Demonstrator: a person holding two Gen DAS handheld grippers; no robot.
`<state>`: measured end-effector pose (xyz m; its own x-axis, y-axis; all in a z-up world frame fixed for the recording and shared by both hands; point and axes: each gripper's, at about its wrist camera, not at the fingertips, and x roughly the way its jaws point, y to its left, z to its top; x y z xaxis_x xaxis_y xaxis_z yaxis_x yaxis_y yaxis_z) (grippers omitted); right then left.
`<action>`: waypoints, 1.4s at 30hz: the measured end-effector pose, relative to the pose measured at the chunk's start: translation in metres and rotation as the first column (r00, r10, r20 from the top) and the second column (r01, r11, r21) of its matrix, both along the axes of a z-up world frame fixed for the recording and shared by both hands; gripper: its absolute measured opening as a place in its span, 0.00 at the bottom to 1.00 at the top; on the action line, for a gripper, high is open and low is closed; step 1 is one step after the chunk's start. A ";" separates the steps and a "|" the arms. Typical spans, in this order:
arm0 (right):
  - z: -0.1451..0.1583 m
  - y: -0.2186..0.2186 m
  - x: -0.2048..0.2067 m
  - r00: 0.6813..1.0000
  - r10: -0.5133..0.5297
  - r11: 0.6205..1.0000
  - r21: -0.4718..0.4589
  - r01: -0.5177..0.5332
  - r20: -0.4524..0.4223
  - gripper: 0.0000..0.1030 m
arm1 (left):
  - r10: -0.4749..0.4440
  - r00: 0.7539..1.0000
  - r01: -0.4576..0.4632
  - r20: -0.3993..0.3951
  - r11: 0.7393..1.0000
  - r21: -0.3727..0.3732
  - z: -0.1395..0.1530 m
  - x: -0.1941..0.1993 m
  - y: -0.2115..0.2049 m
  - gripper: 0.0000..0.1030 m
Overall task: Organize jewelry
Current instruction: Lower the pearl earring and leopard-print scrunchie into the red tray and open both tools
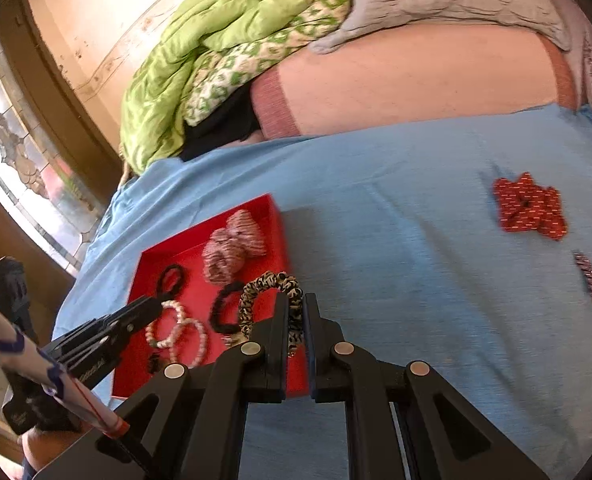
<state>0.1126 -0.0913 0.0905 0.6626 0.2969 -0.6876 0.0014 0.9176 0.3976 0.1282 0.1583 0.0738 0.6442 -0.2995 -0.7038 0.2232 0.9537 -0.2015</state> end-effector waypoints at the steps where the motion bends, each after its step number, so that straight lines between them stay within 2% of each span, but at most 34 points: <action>1: 0.000 0.005 0.002 1.000 0.008 1.000 0.001 -0.008 0.001 0.07 | 0.010 1.000 -0.010 -0.005 1.000 -0.002 -0.002 0.002 0.005 0.13; 9: -0.021 0.040 0.011 0.996 0.074 0.996 -0.043 -0.076 -0.039 0.07 | 0.033 0.998 -0.033 -0.053 0.999 -0.003 -0.017 0.010 0.016 0.13; 13: -0.030 0.045 0.012 0.994 0.093 0.993 -0.066 -0.098 -0.062 0.07 | 0.029 0.997 -0.031 -0.072 0.999 -0.023 -0.023 0.015 0.014 0.13; 21: -0.039 0.050 0.013 0.989 0.115 0.986 -0.110 -0.125 -0.093 0.08 | 0.007 0.998 -0.008 -0.069 1.000 -0.013 -0.027 0.022 0.000 0.13; 34: -0.047 0.059 0.010 0.983 0.137 0.972 -0.173 -0.158 -0.125 0.09 | 0.040 0.997 -0.035 -0.062 0.997 0.071 -0.037 0.043 -0.011 0.13; 42: -0.047 0.056 0.010 0.983 0.134 0.972 -0.177 -0.155 -0.127 0.09 | 0.074 0.995 -0.069 -0.068 0.995 0.074 -0.038 0.047 -0.009 0.14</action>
<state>0.1225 -0.0349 0.0430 0.5368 0.2442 -0.8076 -0.1016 0.9689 0.2255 0.1757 0.1496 0.0356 0.6098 -0.2014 -0.7665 0.1415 0.9793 -0.1447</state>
